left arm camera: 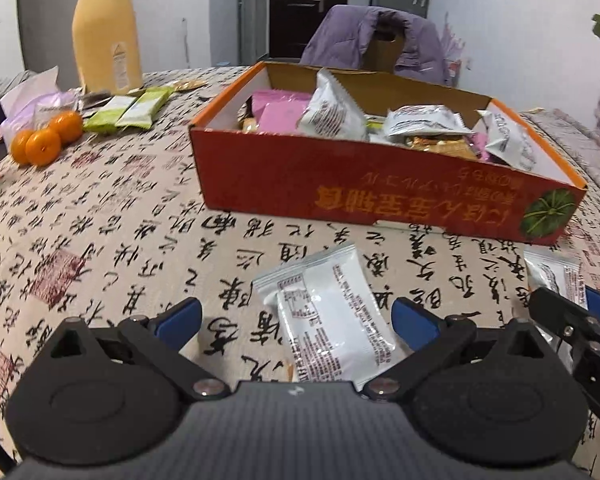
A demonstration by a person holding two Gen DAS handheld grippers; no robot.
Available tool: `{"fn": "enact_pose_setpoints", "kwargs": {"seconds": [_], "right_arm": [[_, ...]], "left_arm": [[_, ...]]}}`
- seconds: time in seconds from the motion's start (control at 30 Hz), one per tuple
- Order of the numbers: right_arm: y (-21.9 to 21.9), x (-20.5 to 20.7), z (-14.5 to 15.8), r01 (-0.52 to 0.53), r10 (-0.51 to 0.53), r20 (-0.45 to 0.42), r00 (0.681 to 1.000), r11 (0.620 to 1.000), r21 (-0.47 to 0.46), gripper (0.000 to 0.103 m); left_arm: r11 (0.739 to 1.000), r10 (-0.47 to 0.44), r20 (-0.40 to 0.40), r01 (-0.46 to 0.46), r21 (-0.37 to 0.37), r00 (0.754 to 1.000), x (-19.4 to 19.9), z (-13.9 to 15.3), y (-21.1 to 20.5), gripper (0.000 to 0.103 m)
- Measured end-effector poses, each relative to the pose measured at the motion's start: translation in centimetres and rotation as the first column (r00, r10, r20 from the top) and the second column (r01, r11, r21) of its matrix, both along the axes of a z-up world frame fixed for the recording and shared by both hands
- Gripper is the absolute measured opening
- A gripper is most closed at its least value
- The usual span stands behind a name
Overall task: Organize snacks
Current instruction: 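Grasp a white sachet with the right gripper while the left grasps another, then carry both white sachets over the box and lower them inside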
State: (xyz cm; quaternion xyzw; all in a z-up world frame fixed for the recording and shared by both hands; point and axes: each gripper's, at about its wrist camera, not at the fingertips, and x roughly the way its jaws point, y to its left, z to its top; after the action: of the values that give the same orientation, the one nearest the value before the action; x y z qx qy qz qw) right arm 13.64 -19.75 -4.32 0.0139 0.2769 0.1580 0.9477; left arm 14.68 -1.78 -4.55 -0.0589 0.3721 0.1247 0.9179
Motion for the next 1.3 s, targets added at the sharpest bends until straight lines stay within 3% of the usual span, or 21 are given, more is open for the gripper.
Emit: {"fn": "enact_pose_setpoints", "kwargs": {"seconds": [0.2, 0.3, 0.4, 0.47, 0.93, 1.3], "right_arm": [[0.0, -0.1, -0.2, -0.008, 0.008, -0.002, 1.0, 1.0, 0.006, 0.039], [0.2, -0.2, -0.3, -0.014, 0.014, -0.004, 1.0, 1.0, 0.011, 0.04], [0.4, -0.3, -0.3, -0.02, 0.02, -0.004, 1.0, 1.0, 0.009, 0.04], [0.5, -0.4, -0.4, -0.022, 0.022, -0.004, 1.0, 1.0, 0.008, 0.04], [0.9, -0.3, -0.3, -0.027, 0.027, 0.0, 1.0, 1.0, 0.003, 0.04], [1.2, 0.9, 2.1, -0.021, 0.021, 0.074, 0.997, 1.0, -0.003, 0.04]], "left_arm": [[1.0, -0.004, 0.004, 0.004, -0.001, 1.0, -0.5, -0.4, 0.2, 0.095], [1.0, -0.03, 0.024, 0.03, -0.006, 0.999, -0.8, -0.2, 0.1, 0.078], [0.998, -0.064, 0.037, 0.064, 0.0, 0.997, -1.0, 0.0, 0.0, 0.054], [0.997, -0.082, 0.043, 0.083, -0.005, 0.996, -1.1, 0.0, 0.0, 0.049], [0.993, -0.115, 0.072, 0.117, -0.012, 0.991, -1.5, 0.5, 0.4, 0.044], [0.991, -0.133, 0.2, 0.131, 0.022, 0.971, -1.1, 4.4, 1.0, 0.044]]}}
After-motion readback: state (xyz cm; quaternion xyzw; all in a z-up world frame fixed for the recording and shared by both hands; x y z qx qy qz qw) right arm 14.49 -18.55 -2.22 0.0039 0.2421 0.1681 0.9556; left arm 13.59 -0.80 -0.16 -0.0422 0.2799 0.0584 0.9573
